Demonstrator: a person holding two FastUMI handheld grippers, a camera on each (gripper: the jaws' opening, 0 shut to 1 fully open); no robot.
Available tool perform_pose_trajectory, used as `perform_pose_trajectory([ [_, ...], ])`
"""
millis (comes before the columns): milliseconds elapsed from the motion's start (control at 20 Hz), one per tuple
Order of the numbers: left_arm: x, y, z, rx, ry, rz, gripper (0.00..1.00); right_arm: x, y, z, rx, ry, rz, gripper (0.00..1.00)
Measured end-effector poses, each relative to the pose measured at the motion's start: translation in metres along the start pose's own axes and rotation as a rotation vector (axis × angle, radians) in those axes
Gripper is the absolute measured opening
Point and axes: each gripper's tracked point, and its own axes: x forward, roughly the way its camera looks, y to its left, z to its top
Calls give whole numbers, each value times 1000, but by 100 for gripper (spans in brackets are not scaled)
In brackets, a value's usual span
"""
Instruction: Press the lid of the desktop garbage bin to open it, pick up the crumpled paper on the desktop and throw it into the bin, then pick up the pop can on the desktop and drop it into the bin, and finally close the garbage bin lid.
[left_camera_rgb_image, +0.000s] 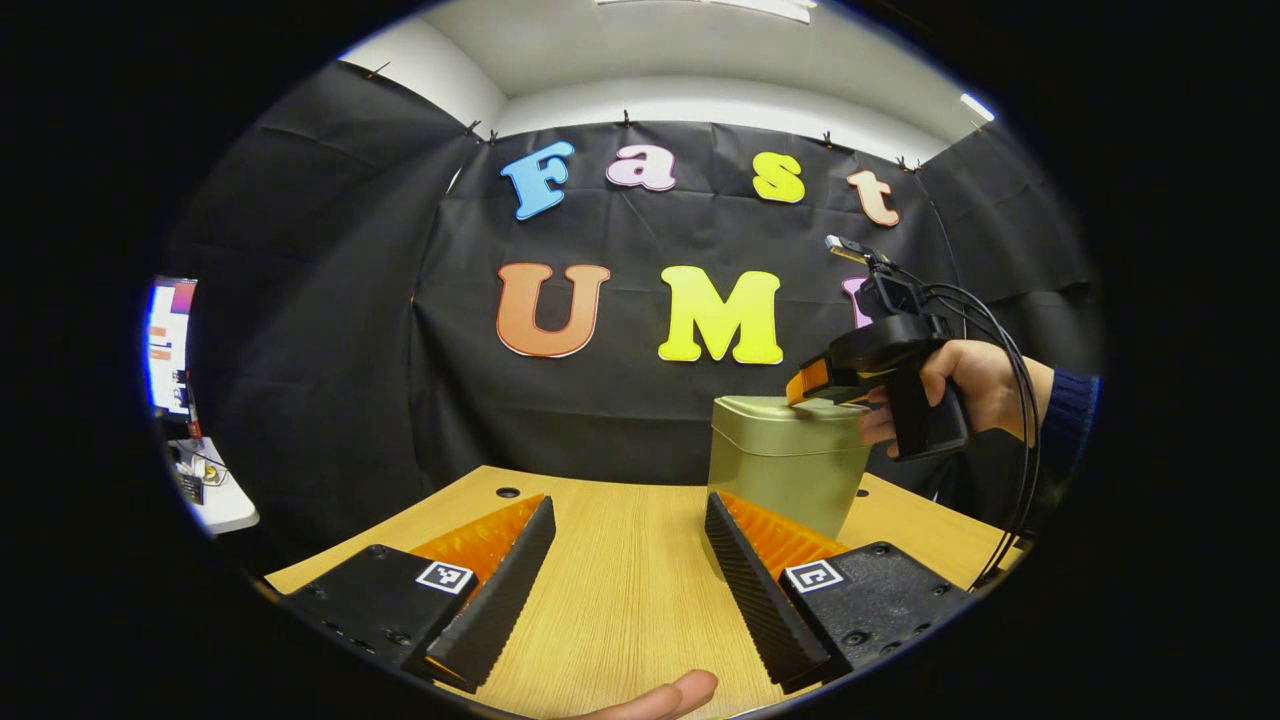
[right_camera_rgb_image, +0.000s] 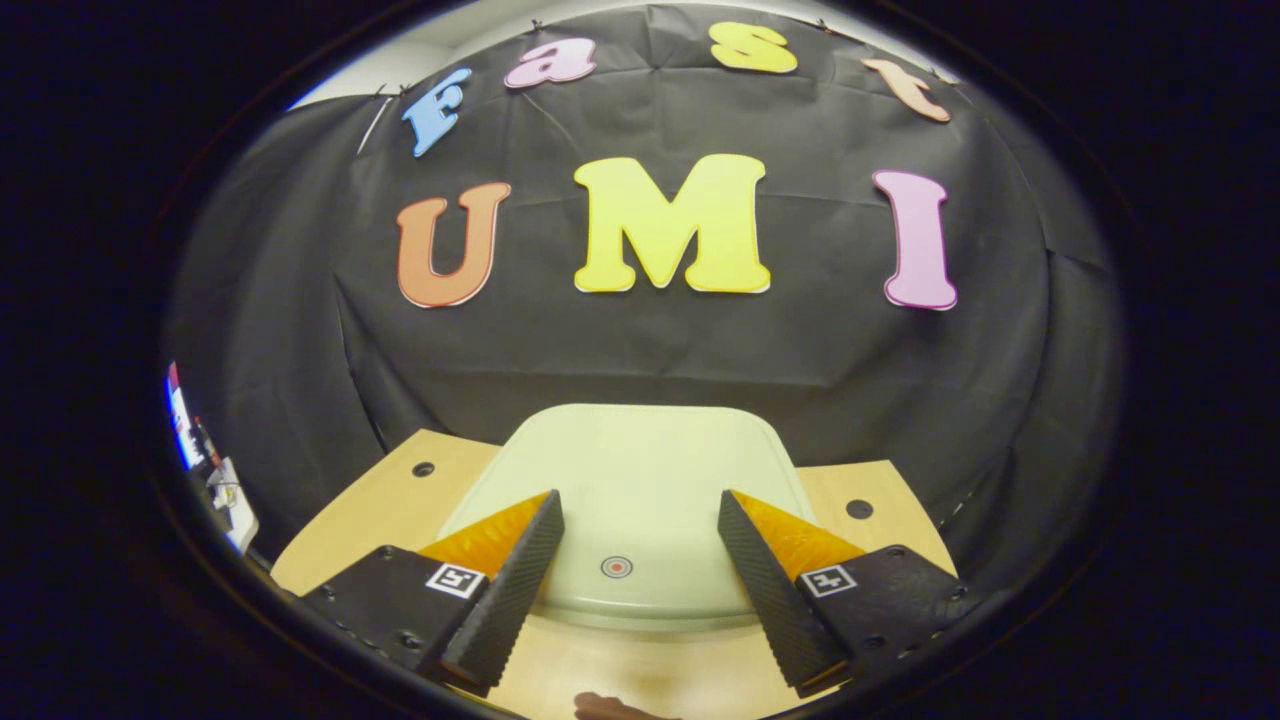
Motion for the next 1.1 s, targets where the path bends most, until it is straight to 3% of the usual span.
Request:
perform_pose_trajectory([
  [400,-3,1,5,22,-15,8,97,2,1,4,1,-106,-7,99],
  [650,-1,4,3,22,-9,13,97,1,-4,11,21,-131,60,96],
  [800,1,4,-2,22,1,16,97,-5,-14,11,32,-114,12,92],
  [1100,3,4,-5,39,12,28,97,-50,-11,25,29,-167,-31,96],
])
